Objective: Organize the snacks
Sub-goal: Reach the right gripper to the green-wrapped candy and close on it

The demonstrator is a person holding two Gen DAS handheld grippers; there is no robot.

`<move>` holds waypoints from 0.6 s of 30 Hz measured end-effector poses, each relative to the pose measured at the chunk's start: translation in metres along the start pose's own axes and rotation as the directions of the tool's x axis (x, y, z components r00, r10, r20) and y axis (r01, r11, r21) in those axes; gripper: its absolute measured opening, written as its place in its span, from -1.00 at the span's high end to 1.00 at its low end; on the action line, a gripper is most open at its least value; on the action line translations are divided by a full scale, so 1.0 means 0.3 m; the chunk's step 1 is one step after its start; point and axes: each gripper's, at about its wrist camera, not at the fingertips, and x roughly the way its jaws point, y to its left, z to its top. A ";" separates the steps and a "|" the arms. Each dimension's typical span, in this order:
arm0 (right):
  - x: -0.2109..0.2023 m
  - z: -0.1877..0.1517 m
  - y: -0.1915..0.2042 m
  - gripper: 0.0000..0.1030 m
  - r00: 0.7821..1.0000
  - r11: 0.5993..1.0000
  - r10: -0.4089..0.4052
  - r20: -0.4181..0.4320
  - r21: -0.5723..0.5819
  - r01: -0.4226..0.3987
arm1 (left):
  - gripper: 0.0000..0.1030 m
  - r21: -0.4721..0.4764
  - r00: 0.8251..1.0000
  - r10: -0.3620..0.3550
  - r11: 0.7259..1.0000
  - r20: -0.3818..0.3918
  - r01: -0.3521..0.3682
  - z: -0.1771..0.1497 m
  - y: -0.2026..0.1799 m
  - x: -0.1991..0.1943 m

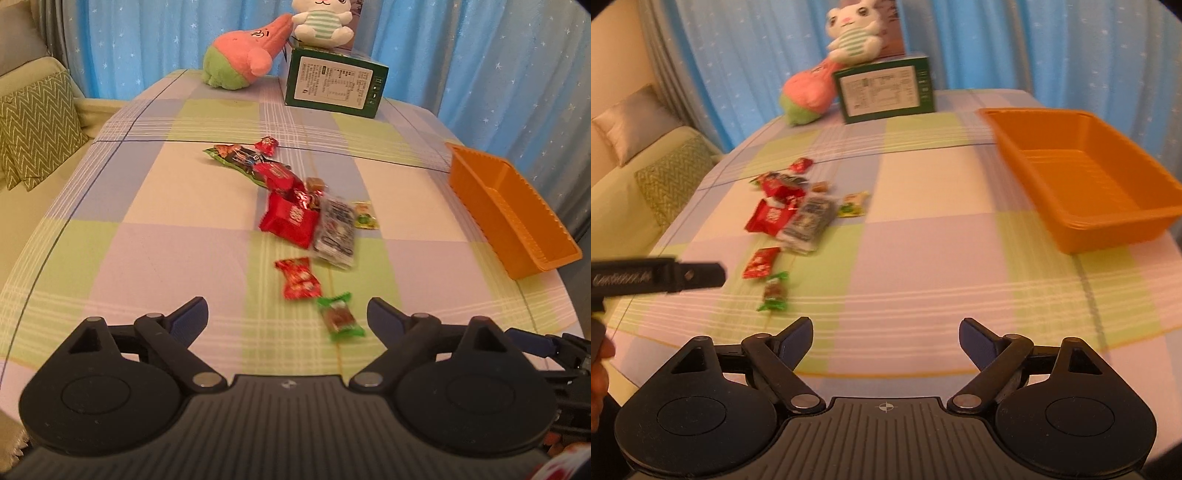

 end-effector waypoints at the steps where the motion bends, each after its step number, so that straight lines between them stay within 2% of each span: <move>1: 0.020 0.003 0.020 -0.61 1.000 1.000 0.012 0.002 -0.010 -0.012 | -0.75 0.006 1.000 -0.001 1.000 -0.004 0.001 0.012 0.016 0.019; 6: 0.099 0.020 0.110 -0.38 0.998 0.997 0.055 0.018 -0.057 -0.054 | -0.70 0.033 1.000 -0.001 0.999 -0.007 0.001 0.042 0.077 0.078; 10: 0.172 0.031 0.178 -0.17 0.997 0.992 0.076 0.017 -0.104 -0.073 | -0.63 0.010 1.000 -0.022 1.000 -0.001 0.022 0.052 0.135 0.114; 12: 0.205 0.030 0.204 0.02 0.997 0.989 0.080 0.007 -0.126 -0.079 | -0.58 -0.001 0.999 -0.040 0.999 -0.001 0.040 0.058 0.152 0.127; 18: 0.265 0.022 0.250 0.27 0.997 0.981 0.078 0.005 -0.177 -0.076 | -0.53 -0.019 0.998 -0.057 0.998 0.006 0.058 0.055 0.180 0.146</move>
